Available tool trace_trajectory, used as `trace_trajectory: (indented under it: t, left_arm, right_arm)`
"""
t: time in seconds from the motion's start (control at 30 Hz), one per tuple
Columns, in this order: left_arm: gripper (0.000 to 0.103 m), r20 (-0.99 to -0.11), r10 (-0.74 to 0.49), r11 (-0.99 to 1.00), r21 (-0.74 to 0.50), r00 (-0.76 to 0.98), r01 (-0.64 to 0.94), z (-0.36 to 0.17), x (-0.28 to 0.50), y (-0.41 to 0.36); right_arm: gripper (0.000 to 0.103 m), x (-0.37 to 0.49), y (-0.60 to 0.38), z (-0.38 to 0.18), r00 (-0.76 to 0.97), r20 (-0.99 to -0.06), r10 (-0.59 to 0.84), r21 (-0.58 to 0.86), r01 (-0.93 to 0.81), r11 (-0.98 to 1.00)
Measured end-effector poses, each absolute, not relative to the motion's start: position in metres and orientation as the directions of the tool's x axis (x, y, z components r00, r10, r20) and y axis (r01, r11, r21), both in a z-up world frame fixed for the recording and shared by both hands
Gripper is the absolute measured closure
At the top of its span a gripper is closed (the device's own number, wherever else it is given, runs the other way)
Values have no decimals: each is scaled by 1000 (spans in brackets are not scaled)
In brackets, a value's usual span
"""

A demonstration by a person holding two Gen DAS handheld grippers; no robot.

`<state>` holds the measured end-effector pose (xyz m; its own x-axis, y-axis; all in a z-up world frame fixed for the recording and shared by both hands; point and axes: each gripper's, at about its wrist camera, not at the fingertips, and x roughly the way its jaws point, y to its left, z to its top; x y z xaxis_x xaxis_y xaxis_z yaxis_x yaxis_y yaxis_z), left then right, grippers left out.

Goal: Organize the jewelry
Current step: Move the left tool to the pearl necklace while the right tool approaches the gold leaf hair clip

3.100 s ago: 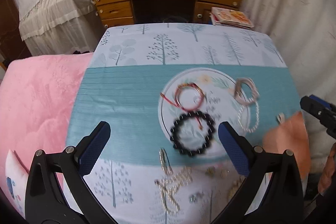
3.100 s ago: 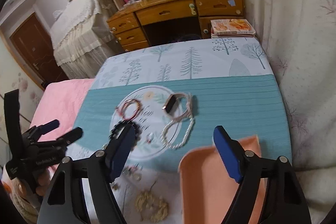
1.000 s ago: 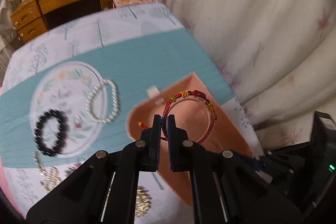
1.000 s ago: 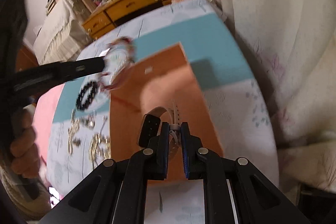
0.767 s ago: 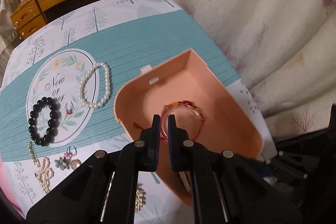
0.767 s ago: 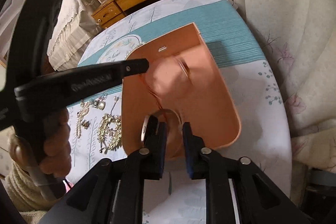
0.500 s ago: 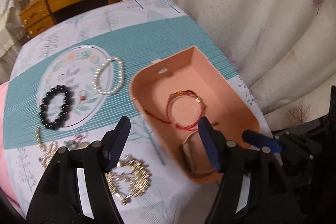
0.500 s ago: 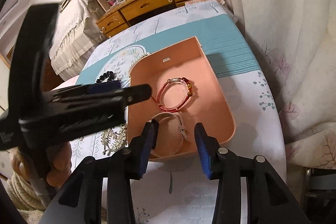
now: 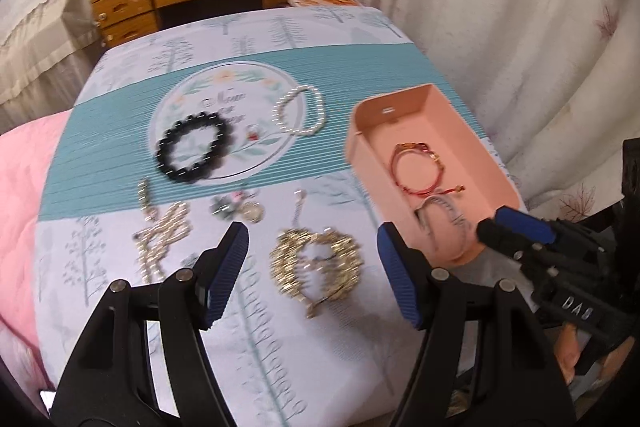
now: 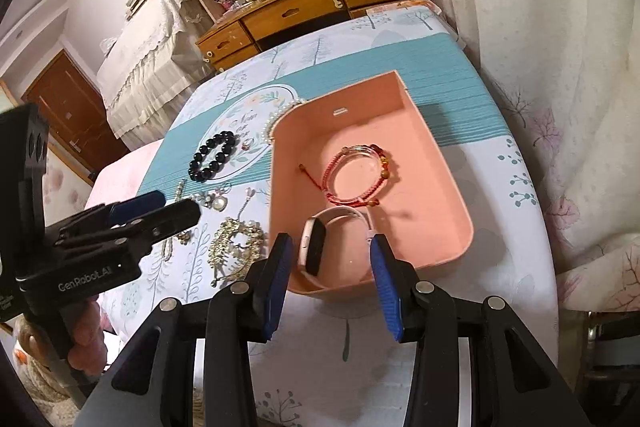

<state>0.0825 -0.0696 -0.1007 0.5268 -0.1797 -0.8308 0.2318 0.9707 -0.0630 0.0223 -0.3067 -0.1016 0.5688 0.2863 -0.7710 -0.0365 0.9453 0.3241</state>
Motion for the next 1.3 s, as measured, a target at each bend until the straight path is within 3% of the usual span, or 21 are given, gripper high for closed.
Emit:
trace_trajectory:
  t: [0.47,1.1,1.2,1.3]
  left_arm:
    - [39,-822,-112,994,-98,559,56,-100,54,17]
    - [39,-884,-60,985,-128,464,-117,-163,95,90]
    - [41,-887,-50,987,-115,460,-113,-167,105,90]
    - [50,-895,-29,992,-82,446,-100,-172,115,84]
  right_arm:
    - [62,14,-258,-90,565,-760,321,285,-154,946]
    - [62,44,-183,-97,515,-793,325,199,-286,937]
    - [62,53,-175,-101,509,-796,327,188,-306,933]
    - [62,62,-170,-106,499,-801,331,185,-320,929]
